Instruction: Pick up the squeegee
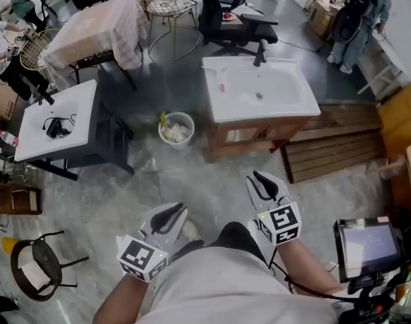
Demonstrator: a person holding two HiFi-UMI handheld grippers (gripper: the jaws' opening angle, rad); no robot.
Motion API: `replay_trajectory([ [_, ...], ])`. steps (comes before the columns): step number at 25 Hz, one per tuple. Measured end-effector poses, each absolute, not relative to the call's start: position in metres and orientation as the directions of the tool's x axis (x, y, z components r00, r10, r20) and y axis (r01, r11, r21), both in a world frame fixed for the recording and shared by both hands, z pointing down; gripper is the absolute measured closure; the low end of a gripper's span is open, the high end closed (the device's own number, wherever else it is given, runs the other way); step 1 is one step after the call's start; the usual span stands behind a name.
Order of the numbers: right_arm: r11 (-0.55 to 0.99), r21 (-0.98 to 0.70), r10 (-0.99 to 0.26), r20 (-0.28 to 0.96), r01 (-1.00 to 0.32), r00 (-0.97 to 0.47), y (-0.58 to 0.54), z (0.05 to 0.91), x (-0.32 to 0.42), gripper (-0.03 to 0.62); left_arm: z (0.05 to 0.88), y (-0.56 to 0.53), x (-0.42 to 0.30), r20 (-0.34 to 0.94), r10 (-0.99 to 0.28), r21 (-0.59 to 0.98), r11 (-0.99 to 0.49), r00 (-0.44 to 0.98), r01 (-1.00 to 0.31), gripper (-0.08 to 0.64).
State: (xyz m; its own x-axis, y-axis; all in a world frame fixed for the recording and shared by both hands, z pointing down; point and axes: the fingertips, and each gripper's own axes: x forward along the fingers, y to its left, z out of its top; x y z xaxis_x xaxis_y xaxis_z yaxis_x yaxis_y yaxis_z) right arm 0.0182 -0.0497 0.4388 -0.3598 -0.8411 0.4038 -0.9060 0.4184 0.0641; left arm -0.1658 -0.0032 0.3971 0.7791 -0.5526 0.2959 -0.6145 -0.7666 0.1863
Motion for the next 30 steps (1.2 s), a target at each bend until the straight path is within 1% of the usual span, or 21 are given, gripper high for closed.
replay_trajectory([
  [6,0.375,0.085,-0.858,0.41,-0.923,-0.31,-0.118,0.449,0.002,0.523,0.409,-0.055,-0.198,0.299,-0.567,0.226,-0.74,0.768,-0.634,0.512],
  [12,0.387,0.066,-0.855,0.399,-0.92,-0.331,-0.219,0.469,0.007,0.502,0.406,-0.12,-0.204,0.299,-0.611,0.238,-0.696,0.733,-0.677,0.512],
  [16,0.388,0.024,-0.85,0.394,-0.921,-0.348,-0.301,0.486,0.028,0.497,0.405,-0.173,-0.192,0.326,-0.65,0.213,-0.658,0.687,-0.723,0.511],
  [21,0.383,-0.011,-0.84,0.412,-0.924,-0.353,-0.397,0.515,0.05,0.46,0.398,-0.237,-0.172,0.346,-0.689,0.186,-0.615,0.637,-0.766,0.511],
  [30,0.369,-0.023,-0.809,0.484,-0.929,-0.333,-0.517,0.584,0.076,0.448,0.404,-0.308,-0.15,0.38,-0.76,0.156,-0.51,0.528,-0.846,0.511],
])
